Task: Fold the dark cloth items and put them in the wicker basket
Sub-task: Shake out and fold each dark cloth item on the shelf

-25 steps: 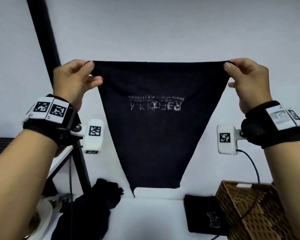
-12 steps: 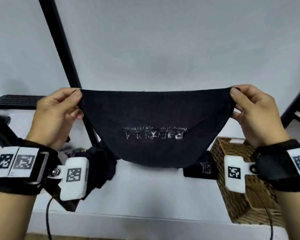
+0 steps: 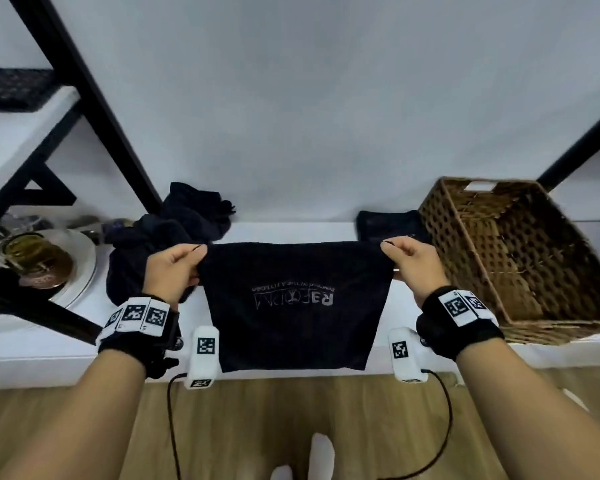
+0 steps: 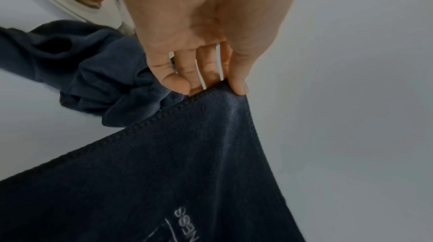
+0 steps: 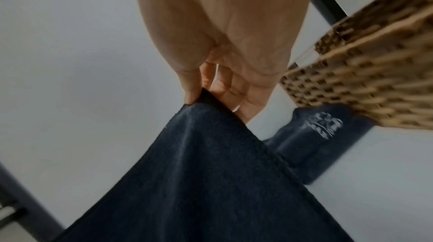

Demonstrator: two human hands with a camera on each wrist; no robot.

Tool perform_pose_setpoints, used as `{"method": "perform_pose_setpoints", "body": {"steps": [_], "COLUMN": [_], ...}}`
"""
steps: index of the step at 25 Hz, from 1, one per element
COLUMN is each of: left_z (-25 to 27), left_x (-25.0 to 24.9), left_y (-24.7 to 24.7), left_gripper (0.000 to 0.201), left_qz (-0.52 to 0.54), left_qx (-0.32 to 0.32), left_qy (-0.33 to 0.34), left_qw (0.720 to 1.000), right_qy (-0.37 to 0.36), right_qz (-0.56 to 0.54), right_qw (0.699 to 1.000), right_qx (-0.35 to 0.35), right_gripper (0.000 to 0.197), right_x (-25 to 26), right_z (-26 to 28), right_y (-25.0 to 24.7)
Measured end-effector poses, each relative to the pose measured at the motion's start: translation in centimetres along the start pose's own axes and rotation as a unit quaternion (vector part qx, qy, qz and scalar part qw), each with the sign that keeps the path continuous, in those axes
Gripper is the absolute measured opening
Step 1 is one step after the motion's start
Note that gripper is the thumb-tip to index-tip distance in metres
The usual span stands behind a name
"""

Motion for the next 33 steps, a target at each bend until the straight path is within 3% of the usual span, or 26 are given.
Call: {"method": "perform_pose_setpoints", "body": {"steps": [6,10,15,21,27,29,33], "left_z": [-6.2,-10.0,-15.4,-18.1,-17.6,-17.6,-17.4], "left_x": [8.9,13.5,17.4,20.2,20.2,19.7,18.2], "left_y": [3.1,4.4,6.5,9.3,10.7,10.3,9.7], "left_gripper": [0.013,0.010,0.019,0.008,0.009,0.017,0.009], "left_qz": [-0.045,-0.069,-0.098,-0.154,-0.088,-0.083,-0.105], "left_qx": [-0.003,-0.032,-0.028,0.009,0.026,0.017,0.001], "left_qy": [-0.060,-0.090,-0.086,-0.069,-0.127,-0.113,-0.069], "left_qw": [0.997,0.993,0.991,0.986,0.988,0.990,0.992], "right_qy": [0.045,0.069,0.050,0.065,0.055,0.049,0.106], "right_qz": [0.098,0.140,0.240,0.390,0.325,0.285,0.182], "right_qw": [0.994,0.988,0.968,0.915,0.942,0.954,0.977], "right_qx": [-0.005,-0.002,-0.058,-0.086,-0.063,-0.074,-0.043], "right_gripper": [0.012,0.032,0.012,0.017,0.015,0.014,0.012], "right_x": [-7.6,-13.6,-12.2,-14.4,-15.0,-14.7,-16.3], "right_z": [-7.1,-14.2,-19.4,-21.9,-22.4,-22.3,-23.0], "right_y": [2.5,3.5,5.3,7.8,9.4,9.1,8.9]}}
Point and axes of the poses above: each hand's wrist, its own z-axis away from the middle knuckle, its own y-axis out of the palm, x = y × z, the point moved 8 cm from there along -z, towards the middle knuckle, and after that the axes turned 6 degrees about y, right-handed, at the moved point
